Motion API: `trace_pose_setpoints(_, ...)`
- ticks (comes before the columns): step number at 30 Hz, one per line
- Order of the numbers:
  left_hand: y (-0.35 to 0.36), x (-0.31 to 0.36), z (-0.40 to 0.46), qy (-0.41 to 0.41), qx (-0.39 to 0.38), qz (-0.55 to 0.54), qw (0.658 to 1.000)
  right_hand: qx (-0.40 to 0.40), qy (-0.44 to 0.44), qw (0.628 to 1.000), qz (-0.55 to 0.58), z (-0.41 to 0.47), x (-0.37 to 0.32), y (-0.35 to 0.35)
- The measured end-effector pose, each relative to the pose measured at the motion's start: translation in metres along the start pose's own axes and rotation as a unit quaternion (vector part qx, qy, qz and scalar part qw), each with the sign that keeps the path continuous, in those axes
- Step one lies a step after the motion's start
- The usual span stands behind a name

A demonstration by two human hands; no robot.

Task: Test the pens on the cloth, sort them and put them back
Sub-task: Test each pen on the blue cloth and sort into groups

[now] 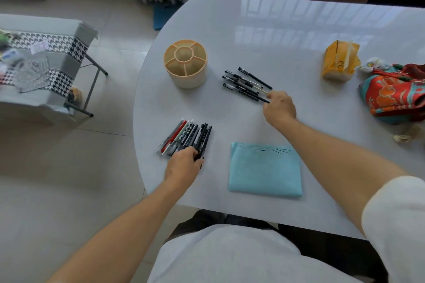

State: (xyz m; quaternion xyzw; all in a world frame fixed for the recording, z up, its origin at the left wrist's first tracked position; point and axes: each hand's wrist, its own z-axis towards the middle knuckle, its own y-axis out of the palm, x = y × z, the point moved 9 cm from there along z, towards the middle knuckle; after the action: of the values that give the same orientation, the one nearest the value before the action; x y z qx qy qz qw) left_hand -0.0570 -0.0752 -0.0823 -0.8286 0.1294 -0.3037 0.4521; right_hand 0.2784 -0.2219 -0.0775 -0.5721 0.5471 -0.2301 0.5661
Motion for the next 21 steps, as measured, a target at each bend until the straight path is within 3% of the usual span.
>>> trace_pose_setpoints(3,0.004,-0.003,0.005,0.0,-0.012,0.025,1.0,-0.012,-0.01,0.996,-0.083,0.004,0.005,0.013)
trace_pose_setpoints(6,0.005,-0.005,0.007,-0.003,-0.014,0.059,0.998,-0.008,-0.019,0.998,-0.062,0.0,0.012,0.017)
trace_pose_setpoints(10,0.001,0.003,0.005,0.029,0.006,0.066,0.997,-0.021,0.019,0.985,0.17,-0.023,0.029,0.012)
trace_pose_setpoints(14,-0.006,0.038,0.004,0.11,0.036,-0.02,0.993,0.002,0.074,0.905,0.419,-0.079,0.051,-0.002)
trace_pose_setpoints(18,-0.004,0.092,0.003,0.194,-0.024,-0.086,0.977,-0.023,0.08,0.855,0.511,-0.141,0.067,-0.006)
trace_pose_setpoints(21,0.014,0.127,-0.005,0.252,-0.101,-0.058,0.961,-0.05,0.085,0.826,0.554,-0.177,0.075,-0.003)
